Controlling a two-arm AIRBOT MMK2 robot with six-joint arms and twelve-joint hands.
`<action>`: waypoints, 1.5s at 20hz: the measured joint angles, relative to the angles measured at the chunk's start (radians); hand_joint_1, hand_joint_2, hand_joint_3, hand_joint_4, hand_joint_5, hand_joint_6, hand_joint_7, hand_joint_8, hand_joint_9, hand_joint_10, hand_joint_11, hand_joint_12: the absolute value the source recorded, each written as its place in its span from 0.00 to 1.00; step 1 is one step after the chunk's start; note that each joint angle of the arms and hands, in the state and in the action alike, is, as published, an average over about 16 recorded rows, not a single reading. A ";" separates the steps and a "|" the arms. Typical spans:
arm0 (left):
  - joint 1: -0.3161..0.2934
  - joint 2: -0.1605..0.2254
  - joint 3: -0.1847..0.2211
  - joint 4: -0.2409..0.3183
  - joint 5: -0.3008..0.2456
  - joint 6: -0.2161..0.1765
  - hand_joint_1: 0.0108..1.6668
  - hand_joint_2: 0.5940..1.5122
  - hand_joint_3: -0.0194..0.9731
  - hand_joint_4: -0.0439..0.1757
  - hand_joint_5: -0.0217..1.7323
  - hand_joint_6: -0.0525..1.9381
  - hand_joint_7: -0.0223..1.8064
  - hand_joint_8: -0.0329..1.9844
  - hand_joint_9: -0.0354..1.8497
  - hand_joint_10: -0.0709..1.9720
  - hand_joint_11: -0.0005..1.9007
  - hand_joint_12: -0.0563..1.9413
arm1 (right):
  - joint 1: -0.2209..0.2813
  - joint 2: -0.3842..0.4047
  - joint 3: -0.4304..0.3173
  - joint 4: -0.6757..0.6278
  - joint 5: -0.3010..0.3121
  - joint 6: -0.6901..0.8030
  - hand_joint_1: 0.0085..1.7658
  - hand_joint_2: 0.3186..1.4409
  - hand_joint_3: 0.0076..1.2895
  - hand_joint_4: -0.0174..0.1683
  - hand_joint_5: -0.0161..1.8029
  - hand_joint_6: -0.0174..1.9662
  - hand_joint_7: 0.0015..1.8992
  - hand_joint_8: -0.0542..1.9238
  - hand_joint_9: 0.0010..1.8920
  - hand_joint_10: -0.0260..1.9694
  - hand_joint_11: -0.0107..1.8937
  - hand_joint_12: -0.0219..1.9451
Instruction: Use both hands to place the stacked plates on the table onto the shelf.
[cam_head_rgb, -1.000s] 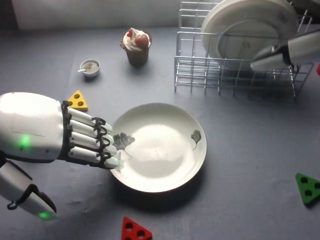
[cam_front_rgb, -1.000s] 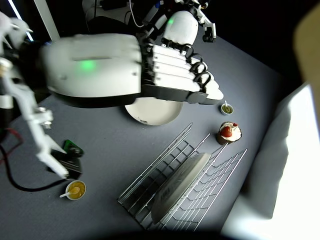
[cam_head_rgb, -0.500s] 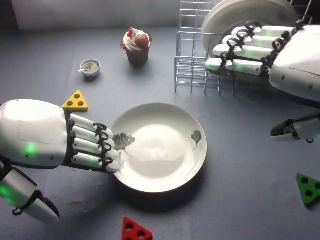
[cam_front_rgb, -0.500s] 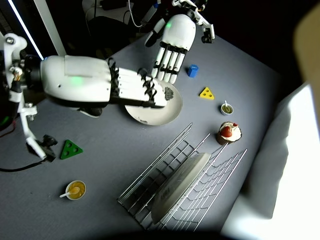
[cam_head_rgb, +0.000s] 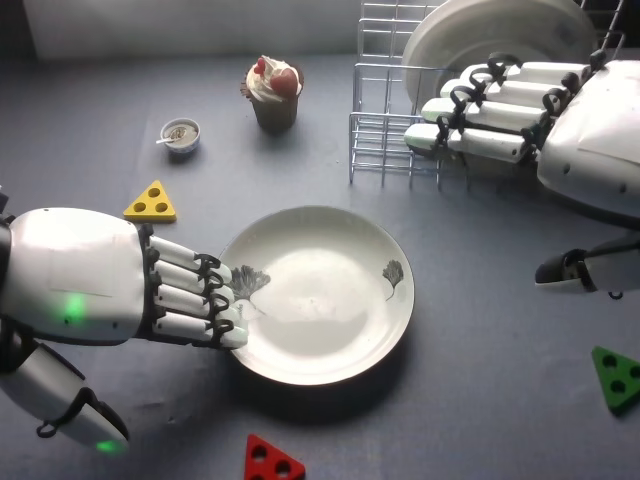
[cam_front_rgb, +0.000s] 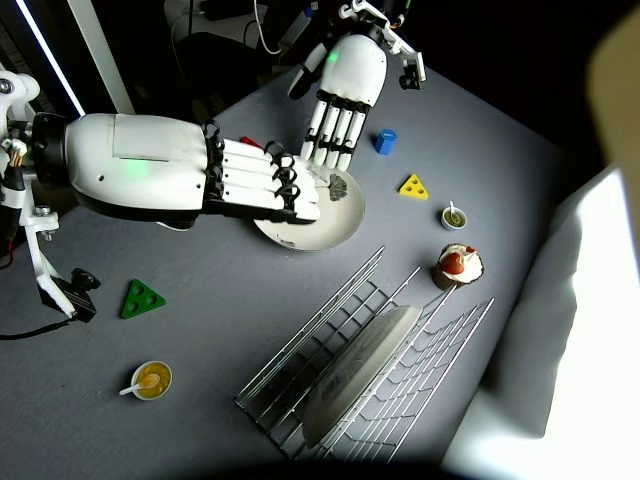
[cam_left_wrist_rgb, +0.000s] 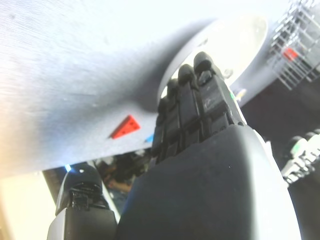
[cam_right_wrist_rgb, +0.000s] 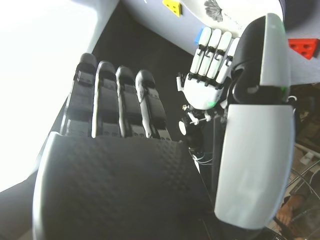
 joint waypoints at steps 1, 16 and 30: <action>0.003 -0.001 -0.002 0.004 0.003 0.001 0.01 0.56 0.02 0.18 0.08 0.02 0.11 0.02 0.12 0.04 0.10 0.04 | -0.001 0.001 -0.006 -0.004 0.000 -0.005 0.62 0.48 0.00 0.11 0.08 0.02 0.05 0.03 0.05 0.02 0.09 0.02; 0.046 -0.005 -0.026 0.115 0.022 0.004 0.01 0.57 0.02 0.16 0.06 0.01 0.10 0.02 0.12 0.03 0.11 0.03 | -0.023 -0.029 -0.050 -0.144 0.022 -0.106 0.62 0.51 0.00 0.11 0.09 0.02 0.07 0.04 0.07 0.02 0.10 0.02; 0.047 -0.005 -0.026 0.125 0.020 0.003 0.01 0.56 0.02 0.16 0.06 0.01 0.11 0.01 0.12 0.03 0.11 0.03 | -0.042 -0.227 0.072 -0.226 -0.036 -0.194 0.66 0.51 0.00 0.11 0.11 0.02 0.07 0.04 0.08 0.02 0.11 0.02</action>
